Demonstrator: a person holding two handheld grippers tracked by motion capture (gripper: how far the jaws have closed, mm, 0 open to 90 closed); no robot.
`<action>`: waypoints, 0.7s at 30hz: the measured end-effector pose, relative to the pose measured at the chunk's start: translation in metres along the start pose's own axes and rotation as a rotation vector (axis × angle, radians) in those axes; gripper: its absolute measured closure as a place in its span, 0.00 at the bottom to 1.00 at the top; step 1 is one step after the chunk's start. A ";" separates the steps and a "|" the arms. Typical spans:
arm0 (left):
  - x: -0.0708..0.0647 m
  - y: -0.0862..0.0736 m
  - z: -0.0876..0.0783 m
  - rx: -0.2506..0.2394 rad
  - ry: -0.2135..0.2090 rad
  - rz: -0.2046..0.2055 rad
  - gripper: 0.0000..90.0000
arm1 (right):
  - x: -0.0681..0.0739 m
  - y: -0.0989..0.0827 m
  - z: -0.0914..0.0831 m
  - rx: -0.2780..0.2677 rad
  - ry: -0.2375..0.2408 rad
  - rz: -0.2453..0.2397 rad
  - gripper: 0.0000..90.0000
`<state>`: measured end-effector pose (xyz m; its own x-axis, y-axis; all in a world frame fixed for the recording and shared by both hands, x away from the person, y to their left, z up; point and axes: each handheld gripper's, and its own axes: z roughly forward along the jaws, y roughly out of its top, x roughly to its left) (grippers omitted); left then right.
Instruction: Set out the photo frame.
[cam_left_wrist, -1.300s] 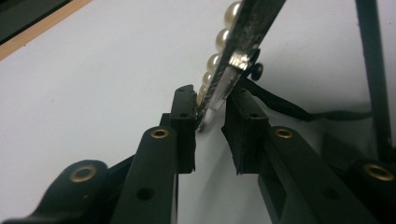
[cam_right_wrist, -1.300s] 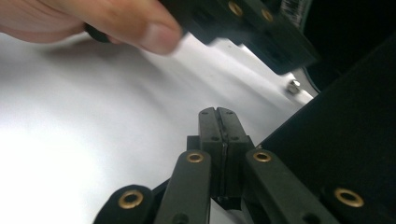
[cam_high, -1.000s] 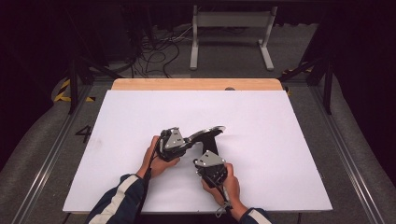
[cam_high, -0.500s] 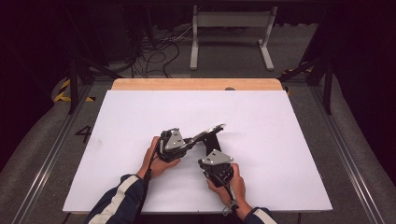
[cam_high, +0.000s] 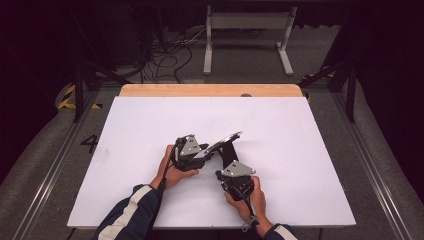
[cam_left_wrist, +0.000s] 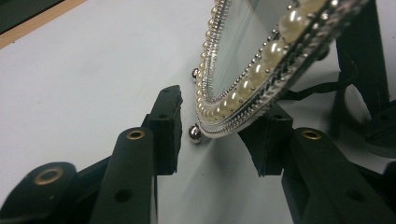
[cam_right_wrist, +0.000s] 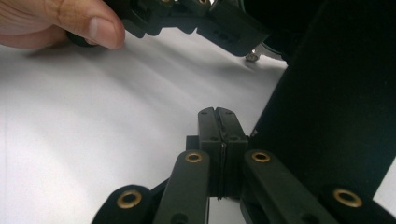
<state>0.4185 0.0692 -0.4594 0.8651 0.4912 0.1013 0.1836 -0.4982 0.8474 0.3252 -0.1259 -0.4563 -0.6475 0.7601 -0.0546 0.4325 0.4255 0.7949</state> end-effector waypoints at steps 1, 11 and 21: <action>0.000 0.000 0.001 0.004 0.002 -0.005 0.67 | -0.002 0.000 0.000 0.005 0.013 0.007 1.00; -0.004 0.003 0.000 0.018 0.003 0.047 0.82 | 0.004 0.003 0.002 0.006 0.000 -0.013 1.00; -0.005 0.002 -0.004 0.031 0.009 0.094 0.86 | 0.001 0.002 0.009 0.029 0.001 0.002 1.00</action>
<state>0.4130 0.0684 -0.4559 0.8750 0.4478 0.1842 0.1167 -0.5642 0.8174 0.3305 -0.1198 -0.4600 -0.6469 0.7608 -0.0522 0.4518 0.4375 0.7775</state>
